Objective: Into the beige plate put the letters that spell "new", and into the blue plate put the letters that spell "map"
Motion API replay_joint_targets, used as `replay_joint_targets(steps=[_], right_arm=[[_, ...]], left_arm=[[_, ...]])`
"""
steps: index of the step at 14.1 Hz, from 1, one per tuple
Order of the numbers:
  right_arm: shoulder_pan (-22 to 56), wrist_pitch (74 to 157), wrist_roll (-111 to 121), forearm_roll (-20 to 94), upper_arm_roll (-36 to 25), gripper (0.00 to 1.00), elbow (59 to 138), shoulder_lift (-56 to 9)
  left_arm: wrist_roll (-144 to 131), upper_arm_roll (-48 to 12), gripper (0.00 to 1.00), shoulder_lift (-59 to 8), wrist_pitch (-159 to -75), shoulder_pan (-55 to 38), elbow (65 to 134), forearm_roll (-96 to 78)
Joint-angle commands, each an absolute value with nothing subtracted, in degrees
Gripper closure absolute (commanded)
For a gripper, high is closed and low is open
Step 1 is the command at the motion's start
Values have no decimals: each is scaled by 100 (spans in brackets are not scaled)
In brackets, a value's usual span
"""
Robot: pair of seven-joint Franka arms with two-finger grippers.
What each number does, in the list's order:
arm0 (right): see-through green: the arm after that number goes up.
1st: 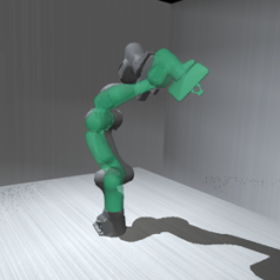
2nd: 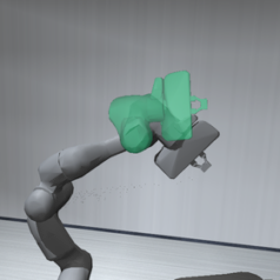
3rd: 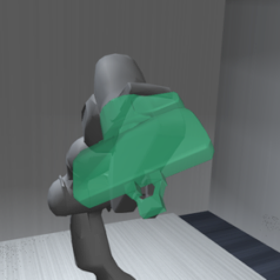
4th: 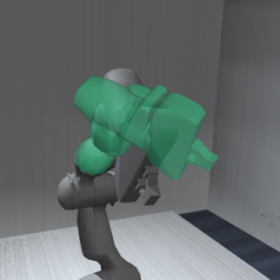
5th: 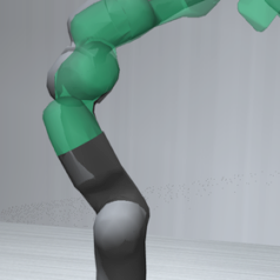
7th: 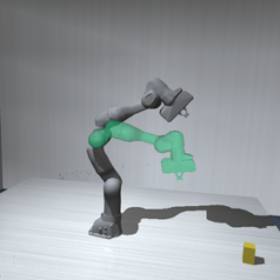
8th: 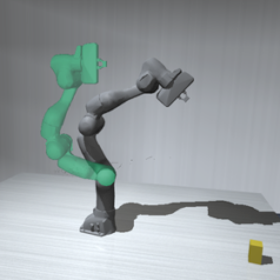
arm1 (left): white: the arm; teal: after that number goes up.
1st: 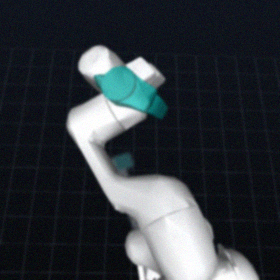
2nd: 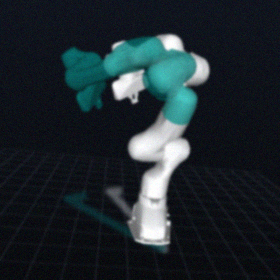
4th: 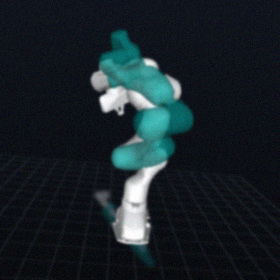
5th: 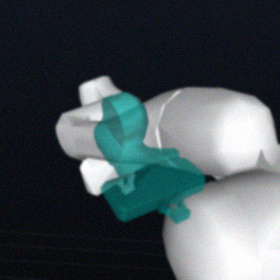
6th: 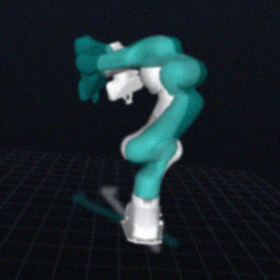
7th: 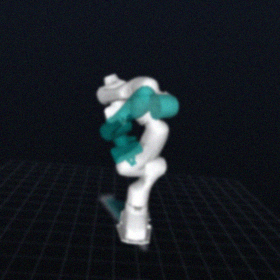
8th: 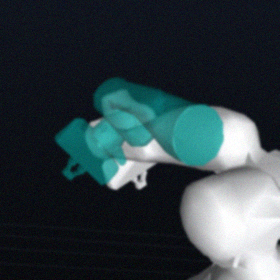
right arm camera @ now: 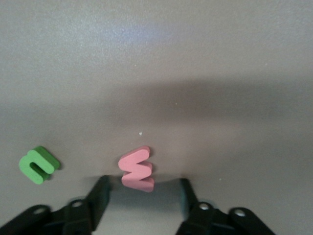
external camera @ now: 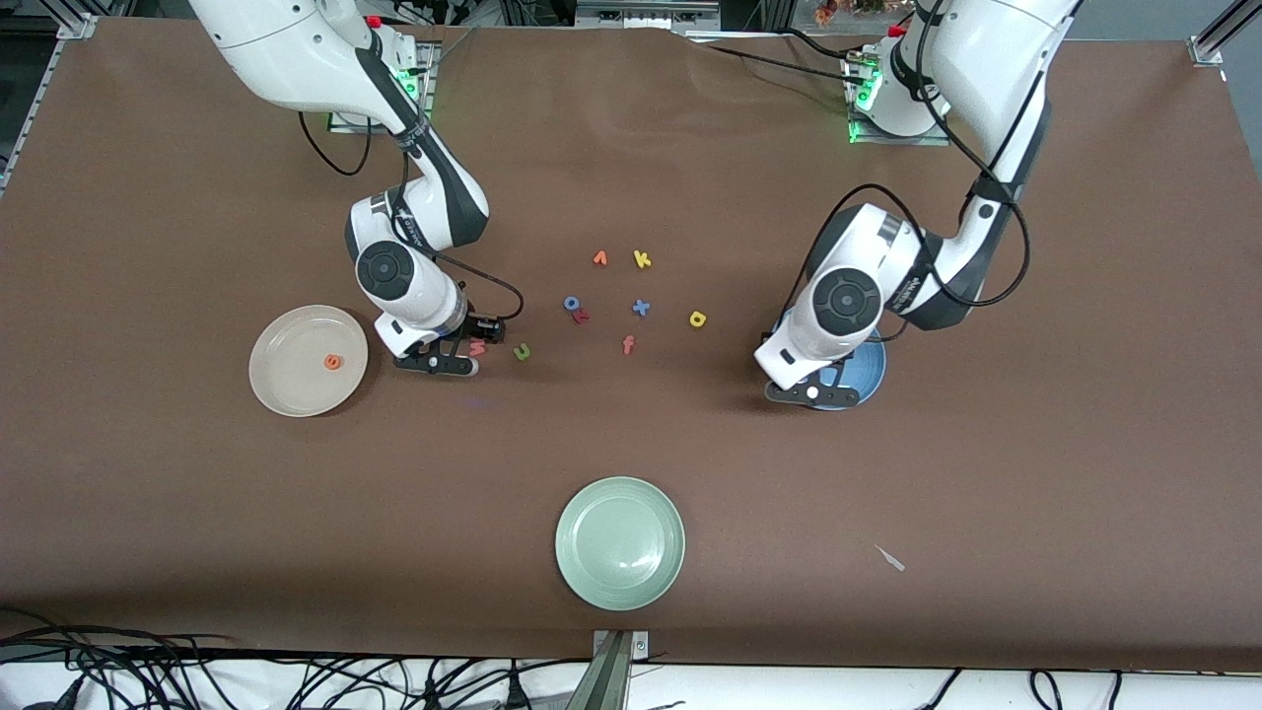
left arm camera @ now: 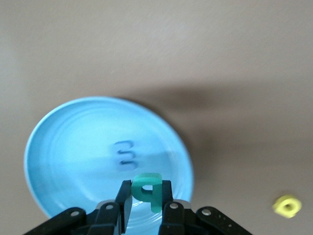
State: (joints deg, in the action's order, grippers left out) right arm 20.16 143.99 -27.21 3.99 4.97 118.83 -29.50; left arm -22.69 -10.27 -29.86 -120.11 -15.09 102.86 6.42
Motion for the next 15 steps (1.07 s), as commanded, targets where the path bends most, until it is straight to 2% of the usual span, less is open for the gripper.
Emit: replay_joint_targets(steps=[1, 3, 5, 7, 9, 10, 11, 12, 15], right_arm=[[2021, 14572, -2795, 413, 519, 58, 11918, -3015], [2021, 14572, -2821, 431, 527, 72, 11909, -3015], [2021, 14537, -2961, 431, 519, 80, 11874, -3015], [2013, 14511, -3006, 431, 527, 86, 11769, -3006], [2013, 14005, -3015, 422, 510, 87, 11498, -2927], [1987, 13592, -2936, 404, 466, 87, 11296, -2875], [1969, 13222, -2814, 352, 353, 87, 11137, -2787], [1969, 12888, -2578, 334, 212, 87, 11014, -2725], [1969, 12279, -1717, 334, -288, 87, 10960, -2558]], left_arm=[[-2153, -1063, 90, -2725, -12155, -1486, 10792, 756], [-2153, -1063, 90, -2725, -12557, -1485, 11108, 756], [-2153, -1063, 89, -2733, -12884, -1477, 11320, 948], [-2153, -1063, 89, -2733, -12885, -1477, 11329, 1011], [-2153, -1055, 86, -2786, -12937, -1477, 11364, 1020], [-2153, -1063, 68, -2786, -12946, -1477, 11373, 1020], [-2153, -1063, 26, -2769, -12938, -1477, 11390, 1020], [-2153, -1063, 1, -2751, -12938, -1477, 11391, 1020], [-2162, -1098, 1, -2672, -12894, -1485, 11338, 1002]])
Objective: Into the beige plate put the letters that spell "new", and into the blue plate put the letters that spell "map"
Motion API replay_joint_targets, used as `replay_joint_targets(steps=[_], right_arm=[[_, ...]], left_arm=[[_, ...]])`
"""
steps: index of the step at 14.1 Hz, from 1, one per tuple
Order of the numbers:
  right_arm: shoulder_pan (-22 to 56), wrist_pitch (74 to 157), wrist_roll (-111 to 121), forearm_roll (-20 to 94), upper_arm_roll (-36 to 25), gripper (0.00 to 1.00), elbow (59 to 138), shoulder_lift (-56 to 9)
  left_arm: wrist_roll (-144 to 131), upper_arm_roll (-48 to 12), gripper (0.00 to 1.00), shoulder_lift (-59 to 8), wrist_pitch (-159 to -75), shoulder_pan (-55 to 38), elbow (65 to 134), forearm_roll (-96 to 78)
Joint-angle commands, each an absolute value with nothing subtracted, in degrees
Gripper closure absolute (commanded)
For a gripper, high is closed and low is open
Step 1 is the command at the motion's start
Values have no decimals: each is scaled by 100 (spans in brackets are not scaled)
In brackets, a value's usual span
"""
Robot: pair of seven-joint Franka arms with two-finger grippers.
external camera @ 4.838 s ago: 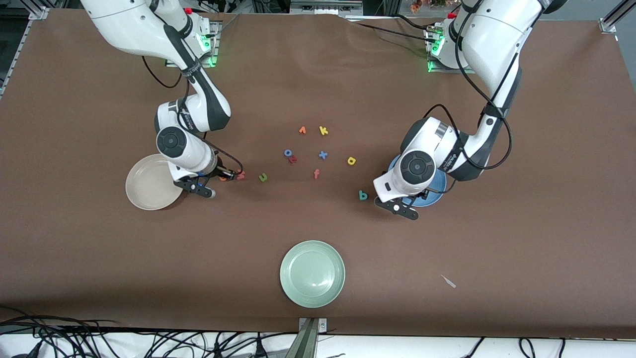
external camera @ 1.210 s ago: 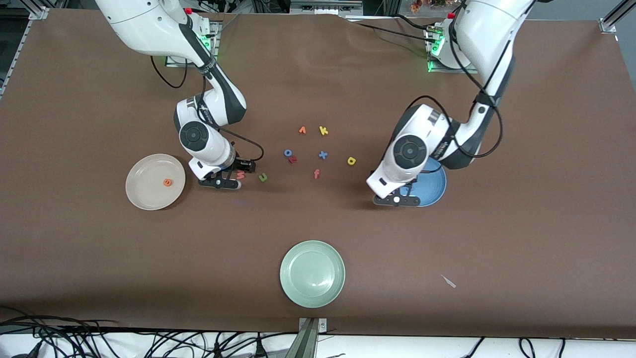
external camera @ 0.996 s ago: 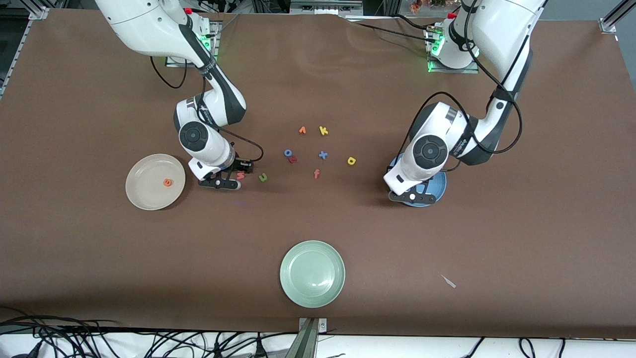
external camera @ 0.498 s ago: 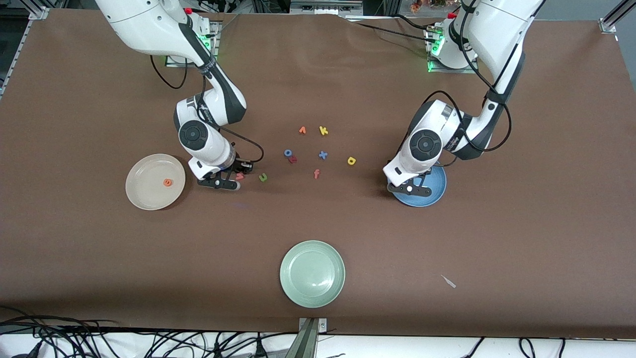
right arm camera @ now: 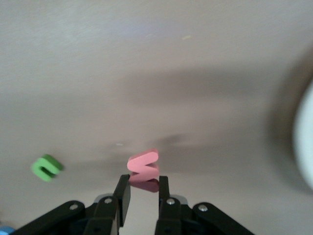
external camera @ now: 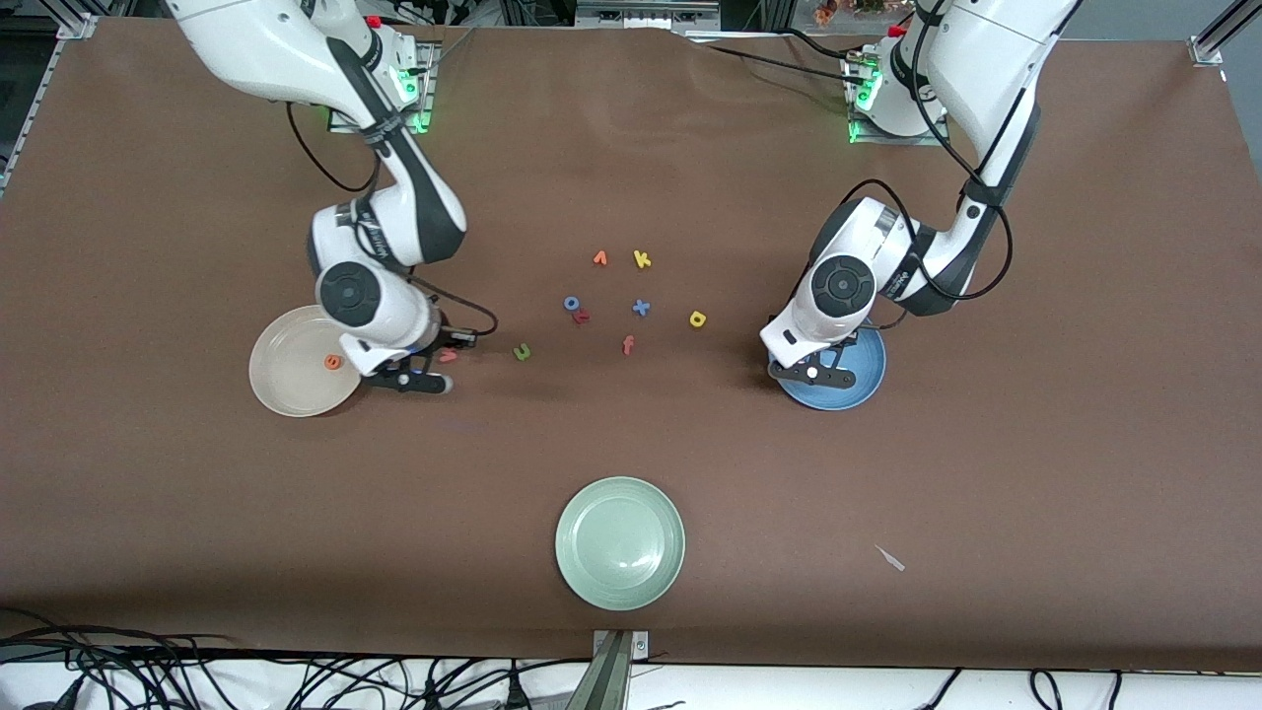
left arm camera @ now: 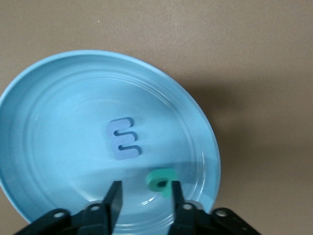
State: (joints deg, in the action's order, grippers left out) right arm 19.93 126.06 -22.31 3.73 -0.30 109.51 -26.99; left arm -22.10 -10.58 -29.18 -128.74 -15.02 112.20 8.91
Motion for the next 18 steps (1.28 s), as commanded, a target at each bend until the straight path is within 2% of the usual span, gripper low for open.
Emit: replay_joint_targets(steps=[1, 6, 8, 10, 11, 15, 18], right_arm=[[1969, 12130, -1366, 334, -464, 87, 10960, -2558], [1820, 11971, -117, 369, -1247, 86, 10978, -2628], [1565, 12014, 183, 369, -1239, 76, 10969, -2768], [1494, 12015, 185, 430, -1239, 10, 10960, -2786], [1503, 11980, 158, 431, -1231, 0, 10916, -2777], [1617, 11831, -288, 448, -1056, 0, 10653, -2725], [1617, 11716, -1112, 457, -634, 0, 10486, -2725]], left_arm=[[-2197, -1107, 0, -2628, -12885, -1538, 11320, 985], [-2626, -1651, 0, -2557, -12647, -1556, 11145, 905], [-2952, -1792, 0, -2636, -12717, -1687, 11127, 905], [-3189, -1793, 0, -2785, -12971, -1871, 11083, 914], [-3312, -1793, 0, -2899, -13138, -1942, 11048, 914], [-3516, -1784, 0, -3330, -13920, -2109, 10890, 984], [-3524, -1784, 0, -3427, -13983, -2162, 10890, 993]])
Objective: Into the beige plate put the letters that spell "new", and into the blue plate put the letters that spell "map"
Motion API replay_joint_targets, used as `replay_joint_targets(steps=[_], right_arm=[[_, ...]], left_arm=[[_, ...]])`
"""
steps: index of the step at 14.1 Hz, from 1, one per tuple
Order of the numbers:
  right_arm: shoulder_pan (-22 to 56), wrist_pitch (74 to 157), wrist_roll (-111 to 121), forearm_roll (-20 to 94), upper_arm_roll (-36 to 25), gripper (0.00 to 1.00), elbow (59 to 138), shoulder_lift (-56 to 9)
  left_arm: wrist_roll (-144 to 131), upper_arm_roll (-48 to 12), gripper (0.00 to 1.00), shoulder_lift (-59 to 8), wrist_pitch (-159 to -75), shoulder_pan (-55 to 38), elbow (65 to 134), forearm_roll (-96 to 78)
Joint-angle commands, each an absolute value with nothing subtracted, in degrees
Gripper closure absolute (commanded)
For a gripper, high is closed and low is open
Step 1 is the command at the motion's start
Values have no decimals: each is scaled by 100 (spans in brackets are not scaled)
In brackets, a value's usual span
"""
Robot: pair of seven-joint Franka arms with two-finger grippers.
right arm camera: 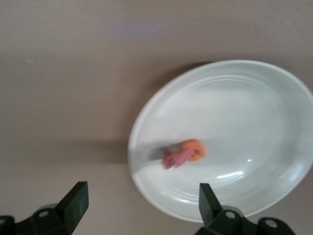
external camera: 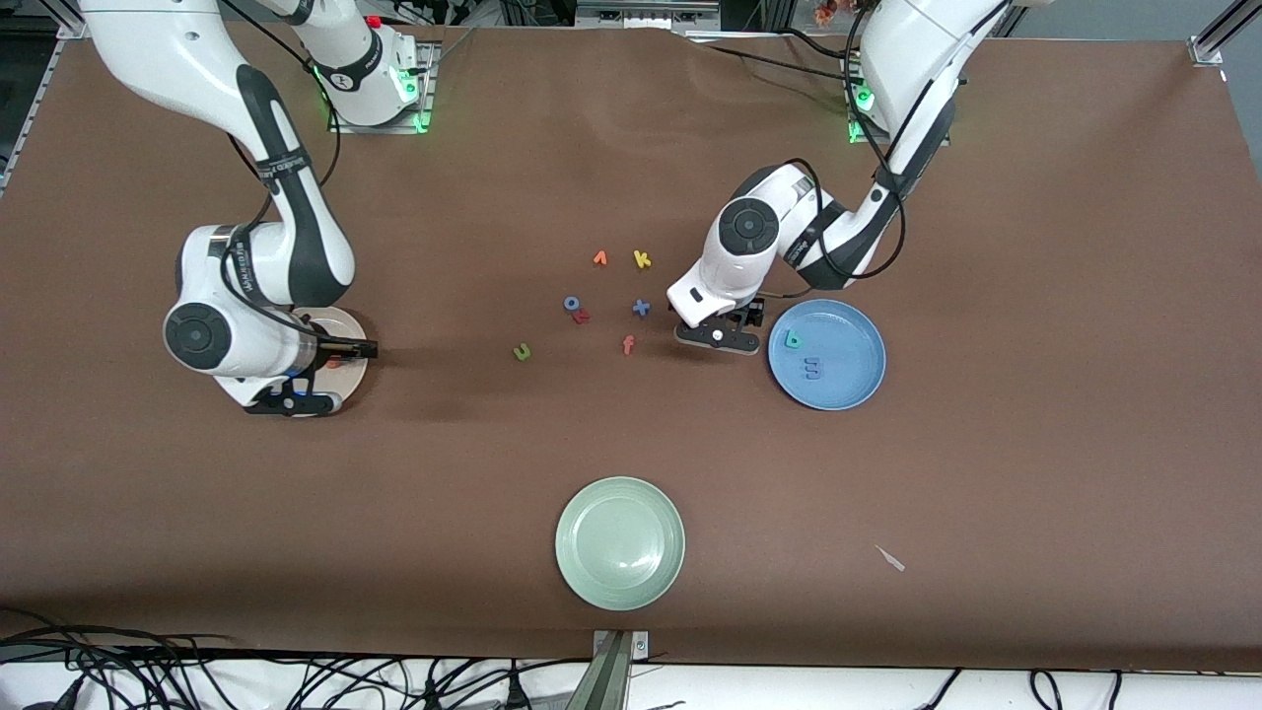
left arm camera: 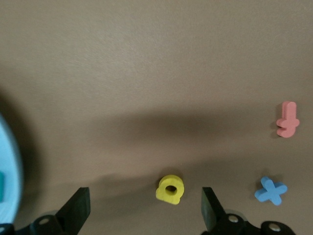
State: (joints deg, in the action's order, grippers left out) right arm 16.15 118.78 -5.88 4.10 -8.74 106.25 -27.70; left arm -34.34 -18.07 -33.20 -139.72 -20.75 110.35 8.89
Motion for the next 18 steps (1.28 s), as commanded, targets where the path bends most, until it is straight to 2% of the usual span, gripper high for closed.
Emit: replay_joint_targets(steps=[1, 4, 5, 7, 8, 10, 12, 16, 18], right_arm=[[1617, 11716, -1464, 457, -468, 0, 10459, -2725], [1617, 11838, -2379, 457, -10, 0, 10424, -2742], [1617, 11926, -2591, 457, 78, 0, 10424, -2751], [1635, 12154, -3117, 457, 315, 0, 10433, -2795], [1696, 12277, -3425, 457, 403, 0, 10433, -2804], [1941, 12602, -4049, 457, 466, 0, 10441, -2926], [2109, 12884, -4454, 457, 475, 0, 10459, -3049], [2565, 13472, -5316, 457, 475, 0, 10538, -3243], [2645, 13657, -5379, 457, 475, 0, 10669, -3252]], left_arm=[[-3524, -1775, 0, -3497, -14036, -2267, 10890, 993], [-3560, -1758, 1, -3726, -14370, -2417, 10916, 1002], [-3560, -1758, 5, -3727, -14370, -2426, 10925, 1063], [-3560, -1758, 19, -3727, -14370, -2408, 10960, 1379], [-3560, -1758, 35, -3718, -14361, -2408, 10960, 1406], [-3560, -1758, 61, -3718, -14353, -2408, 10960, 1406], [-3560, -1758, 77, -3691, -14309, -2408, 10960, 1406], [-3542, -1749, 93, -3578, -14090, -2400, 10925, 1406], [-3525, -1740, 96, -3350, -13818, -2356, 10907, 1406]])
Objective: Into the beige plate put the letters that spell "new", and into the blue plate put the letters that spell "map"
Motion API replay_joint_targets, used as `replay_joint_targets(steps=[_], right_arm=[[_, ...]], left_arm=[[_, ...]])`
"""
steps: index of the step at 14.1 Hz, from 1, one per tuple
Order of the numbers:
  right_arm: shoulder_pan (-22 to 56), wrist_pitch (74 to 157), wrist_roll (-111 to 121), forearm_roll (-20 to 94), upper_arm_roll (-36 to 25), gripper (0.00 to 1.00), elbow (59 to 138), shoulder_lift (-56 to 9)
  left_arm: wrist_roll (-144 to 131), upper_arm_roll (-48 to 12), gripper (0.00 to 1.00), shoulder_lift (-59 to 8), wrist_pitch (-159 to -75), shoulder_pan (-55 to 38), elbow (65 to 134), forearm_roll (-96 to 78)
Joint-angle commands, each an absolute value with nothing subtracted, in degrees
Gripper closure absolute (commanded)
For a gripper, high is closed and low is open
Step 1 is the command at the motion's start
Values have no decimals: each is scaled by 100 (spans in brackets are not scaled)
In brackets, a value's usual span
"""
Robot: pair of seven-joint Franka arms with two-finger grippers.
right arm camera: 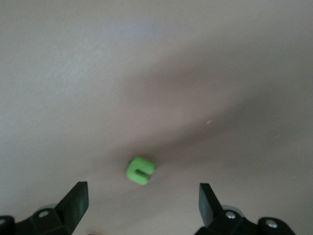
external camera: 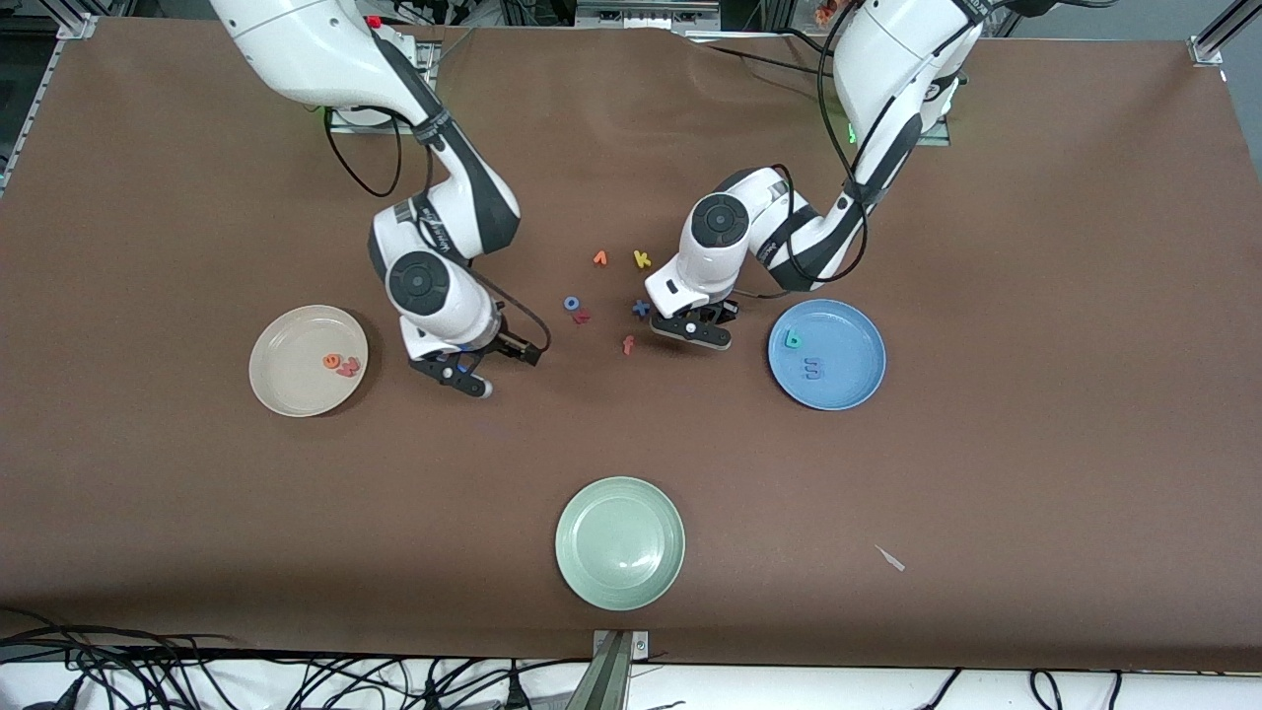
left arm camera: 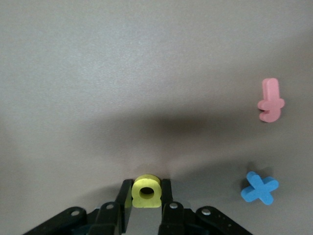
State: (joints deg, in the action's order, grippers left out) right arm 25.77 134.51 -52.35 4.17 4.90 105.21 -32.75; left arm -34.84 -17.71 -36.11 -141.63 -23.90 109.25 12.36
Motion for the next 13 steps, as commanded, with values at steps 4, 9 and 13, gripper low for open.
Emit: replay_joint_targets(steps=[4, 9, 13], right_arm=[[2689, 14238, -5388, 457, 492, 1, 11144, -3243], [2698, 14423, -5379, 457, 562, 16, 11250, -3252], [2725, 14511, -5327, 448, 554, 25, 11250, -3340]], left_arm=[[-3175, -1714, 96, -2893, -13106, -2058, 10881, 1424], [-1803, -1732, 96, -2689, -12551, -1161, 10942, 2003], [-1548, -1749, 79, -2777, -12559, -687, 11161, 2672]])
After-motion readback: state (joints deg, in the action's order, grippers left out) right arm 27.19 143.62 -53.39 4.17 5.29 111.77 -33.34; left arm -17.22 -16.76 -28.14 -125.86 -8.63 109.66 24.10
